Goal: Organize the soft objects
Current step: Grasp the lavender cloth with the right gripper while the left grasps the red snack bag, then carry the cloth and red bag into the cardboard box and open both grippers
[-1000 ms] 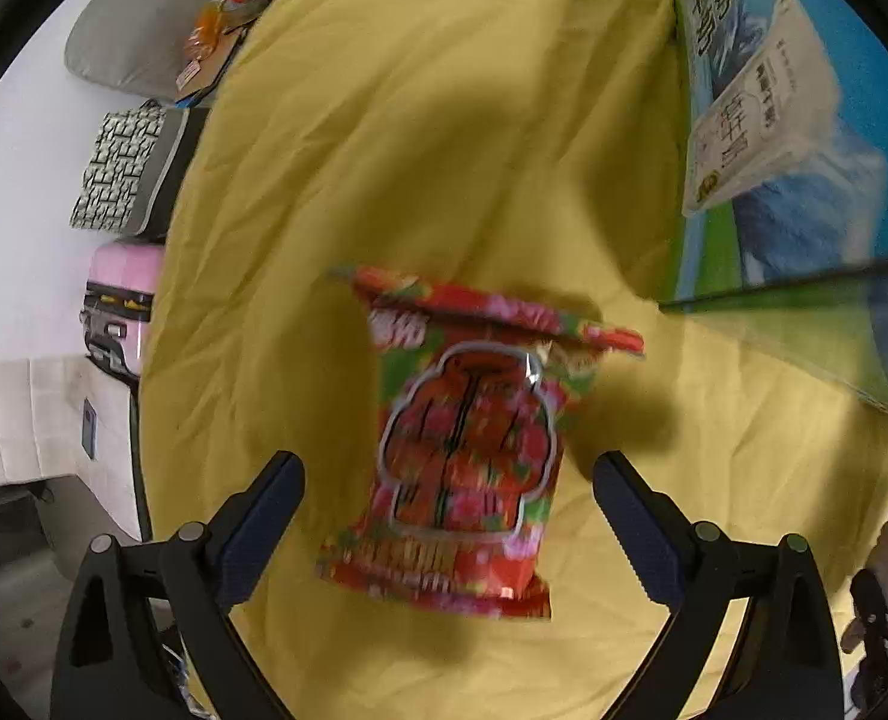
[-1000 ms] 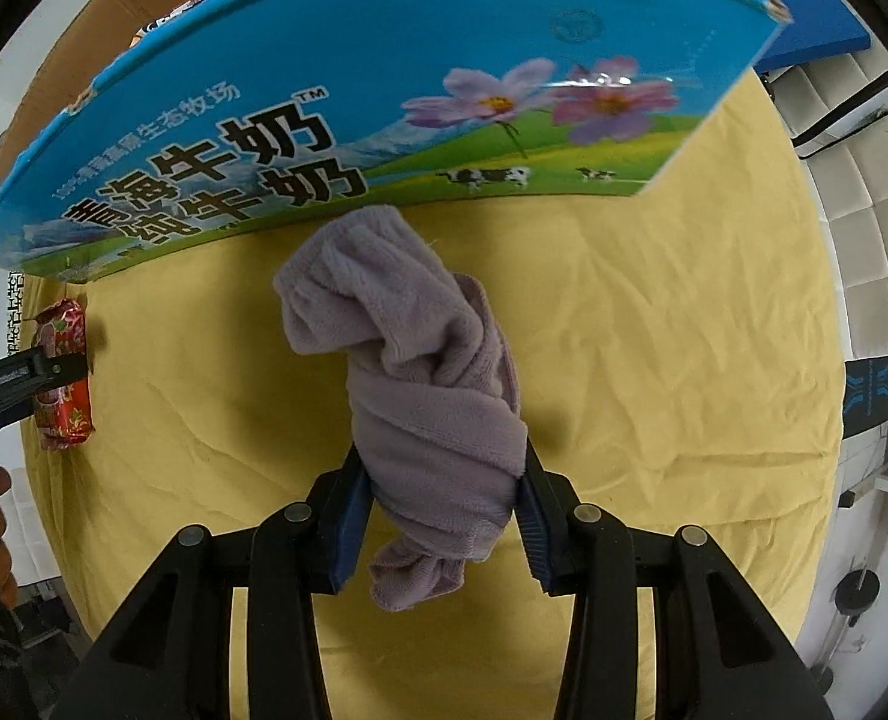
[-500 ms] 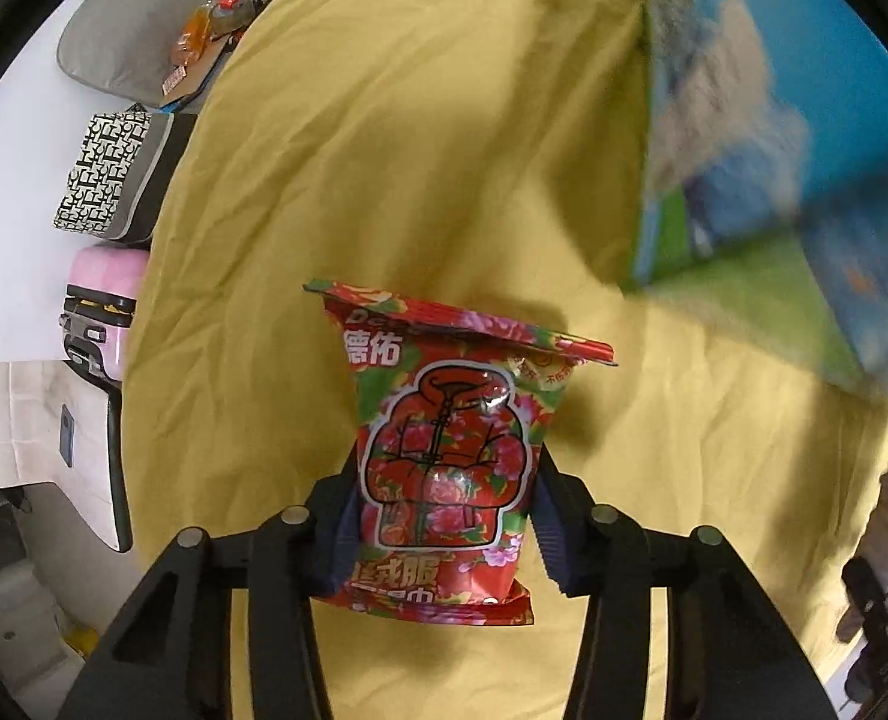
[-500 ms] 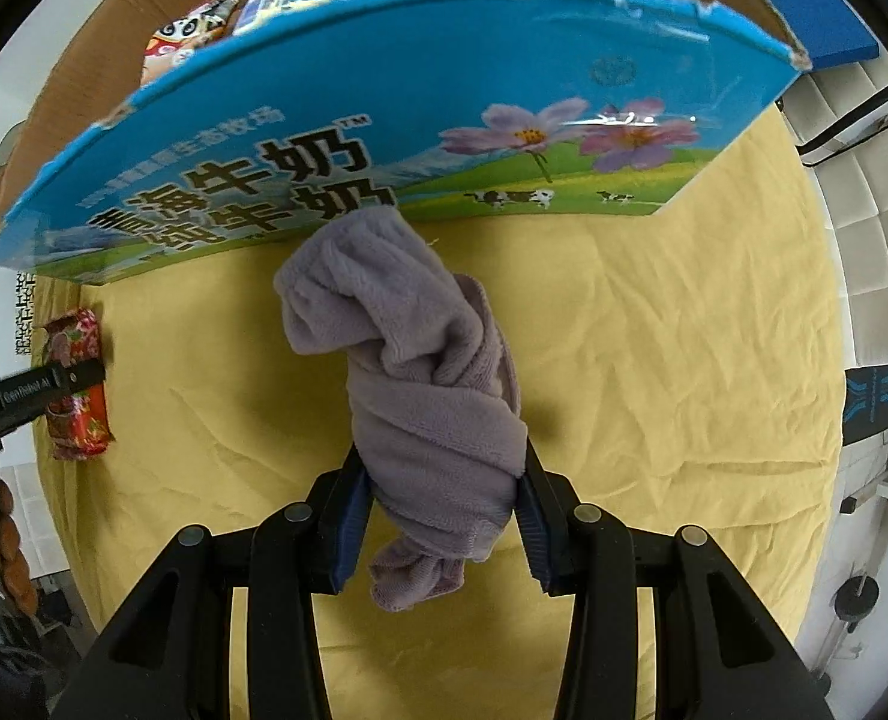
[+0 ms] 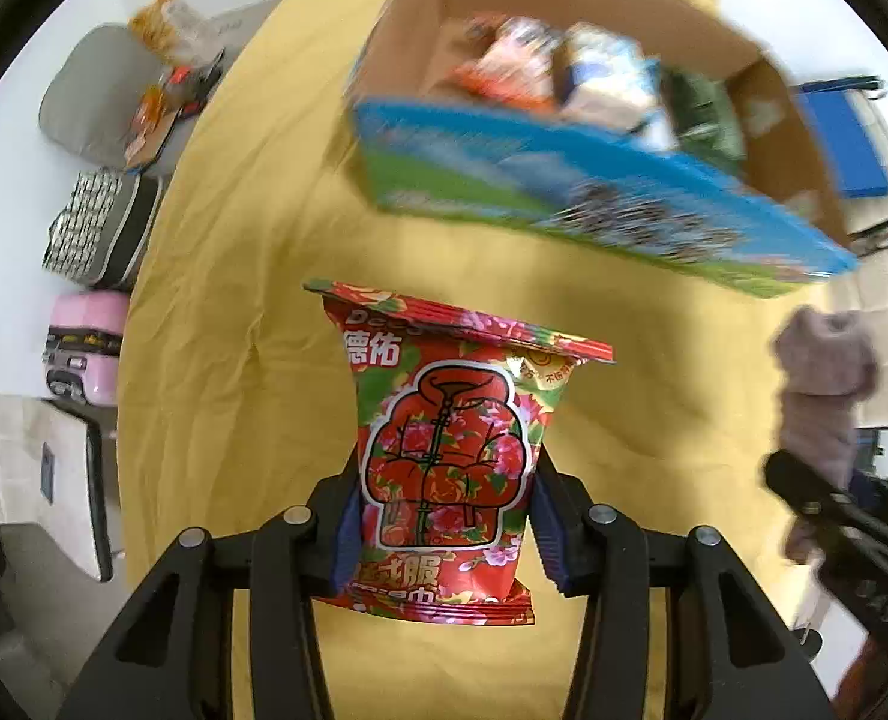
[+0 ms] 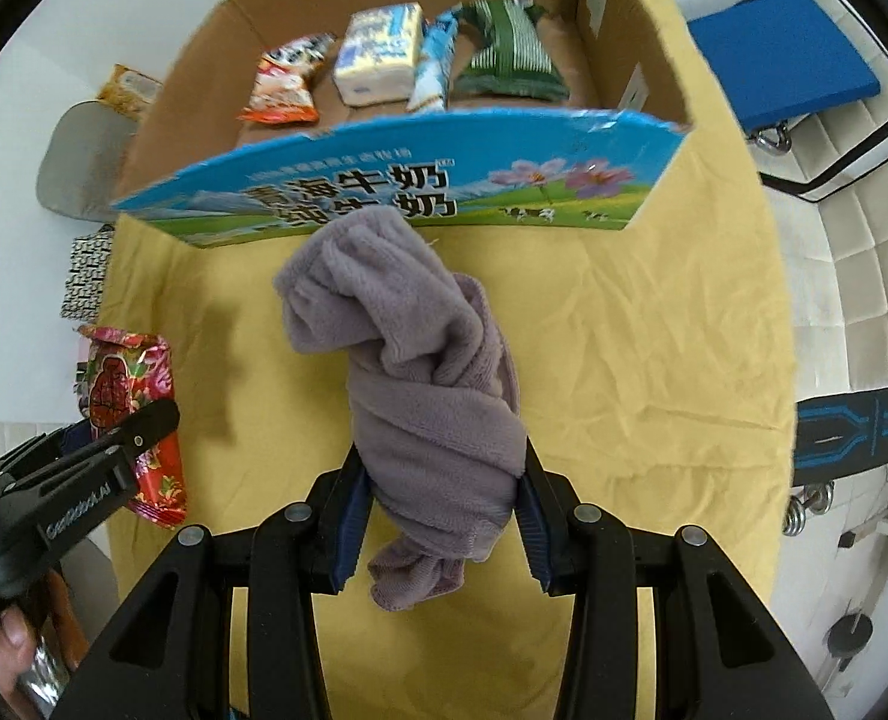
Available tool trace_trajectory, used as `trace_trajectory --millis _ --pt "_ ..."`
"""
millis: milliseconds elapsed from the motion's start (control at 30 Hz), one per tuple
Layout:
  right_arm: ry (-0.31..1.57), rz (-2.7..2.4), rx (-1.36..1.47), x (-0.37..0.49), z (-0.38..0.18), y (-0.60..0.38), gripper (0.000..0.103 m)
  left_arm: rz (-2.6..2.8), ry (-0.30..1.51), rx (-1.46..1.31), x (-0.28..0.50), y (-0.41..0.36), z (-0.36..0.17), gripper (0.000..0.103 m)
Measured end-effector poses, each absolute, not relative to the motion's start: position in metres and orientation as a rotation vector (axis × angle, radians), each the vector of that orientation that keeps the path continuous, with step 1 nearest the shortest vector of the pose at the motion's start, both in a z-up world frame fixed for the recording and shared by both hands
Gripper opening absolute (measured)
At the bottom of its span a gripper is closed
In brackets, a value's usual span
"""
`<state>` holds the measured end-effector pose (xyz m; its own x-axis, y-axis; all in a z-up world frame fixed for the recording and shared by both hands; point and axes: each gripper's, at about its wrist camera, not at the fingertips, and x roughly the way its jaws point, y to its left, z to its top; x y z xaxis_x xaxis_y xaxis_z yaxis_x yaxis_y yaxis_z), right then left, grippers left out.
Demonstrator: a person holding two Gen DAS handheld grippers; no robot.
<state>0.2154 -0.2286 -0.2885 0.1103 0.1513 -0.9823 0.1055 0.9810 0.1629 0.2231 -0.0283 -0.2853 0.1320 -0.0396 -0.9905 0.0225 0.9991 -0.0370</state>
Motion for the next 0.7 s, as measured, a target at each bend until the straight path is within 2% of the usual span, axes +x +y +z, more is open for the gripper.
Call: trace_trajectory --millis 300,700 --pt "1.371 0.066 0.221 0.172 -0.215 -0.233 0.045 -0.13 1.296 -0.009 0.207 -0.06 -0.192 0.044" --pt "1.267 0.117 0.274 0.185 -0.142 -0.24 0.045 -0.195 1.213 -0.054 0.225 -0.064 -0.138 0.044"
